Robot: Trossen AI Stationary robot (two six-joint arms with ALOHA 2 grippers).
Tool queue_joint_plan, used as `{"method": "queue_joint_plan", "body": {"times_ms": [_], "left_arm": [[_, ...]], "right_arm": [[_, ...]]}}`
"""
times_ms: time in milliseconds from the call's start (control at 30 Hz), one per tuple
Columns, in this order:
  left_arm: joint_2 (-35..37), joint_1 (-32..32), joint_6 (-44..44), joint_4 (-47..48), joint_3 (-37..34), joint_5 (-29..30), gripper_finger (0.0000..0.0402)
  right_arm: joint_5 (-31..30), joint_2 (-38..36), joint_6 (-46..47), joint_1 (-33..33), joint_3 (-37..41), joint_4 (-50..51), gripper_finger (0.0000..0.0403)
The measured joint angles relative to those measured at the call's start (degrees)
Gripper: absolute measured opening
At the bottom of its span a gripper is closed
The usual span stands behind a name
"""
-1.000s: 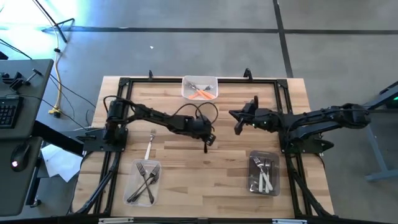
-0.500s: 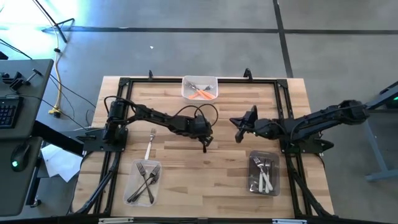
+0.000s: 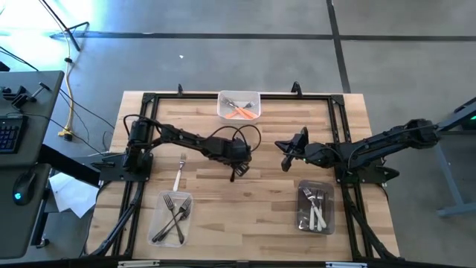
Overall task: Sort silverware by color (type)
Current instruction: Put the silver fork into the transparent bin
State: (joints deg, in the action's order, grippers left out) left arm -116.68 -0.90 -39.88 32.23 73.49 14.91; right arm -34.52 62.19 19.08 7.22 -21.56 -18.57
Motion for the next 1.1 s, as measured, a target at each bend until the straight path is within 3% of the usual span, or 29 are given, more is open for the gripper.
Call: {"method": "queue_joint_plan", "body": {"times_ms": [567, 1100], "left_arm": [[1.9, 0.9, -0.5, 3.6, -0.4, -2.1, 0.0010], [4.8, 3.8, 1.6, 4.8, -0.5, -5.3, 0.0004]], "right_arm": [[0.1, 0.0, 2.1, 0.6, 0.0, 2.4, 0.0000], [0.2, 0.0, 2.0, 1.6, 0.0, 2.3, 0.0000]]}}
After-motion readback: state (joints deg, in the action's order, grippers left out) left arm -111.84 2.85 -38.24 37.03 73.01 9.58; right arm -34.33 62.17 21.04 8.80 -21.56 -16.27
